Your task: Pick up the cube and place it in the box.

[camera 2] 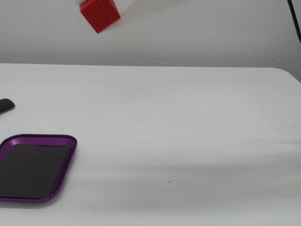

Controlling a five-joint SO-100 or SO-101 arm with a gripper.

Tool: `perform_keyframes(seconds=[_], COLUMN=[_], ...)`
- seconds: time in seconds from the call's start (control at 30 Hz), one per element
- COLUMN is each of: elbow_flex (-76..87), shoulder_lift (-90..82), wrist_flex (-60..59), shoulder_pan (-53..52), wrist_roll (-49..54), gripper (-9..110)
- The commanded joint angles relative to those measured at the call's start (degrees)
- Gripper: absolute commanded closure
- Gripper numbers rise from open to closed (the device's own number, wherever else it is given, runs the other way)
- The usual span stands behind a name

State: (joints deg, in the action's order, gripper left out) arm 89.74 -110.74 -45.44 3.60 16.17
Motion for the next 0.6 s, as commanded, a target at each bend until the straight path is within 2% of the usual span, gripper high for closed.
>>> perform_keyframes(seconds=[0.0,0.1,0.2,0.57], elbow_flex=[5.10,12.30,14.06,-4.48], shoulder_lift=[-2.29,2.29,9.93,34.01], wrist_flex=[11.07,26.54,34.45,33.66], shoulder_pan=[-5.54,-9.32,-9.67,-9.40], wrist_roll=[6.06,7.21,7.12,6.59], gripper=[102,102,102,102])
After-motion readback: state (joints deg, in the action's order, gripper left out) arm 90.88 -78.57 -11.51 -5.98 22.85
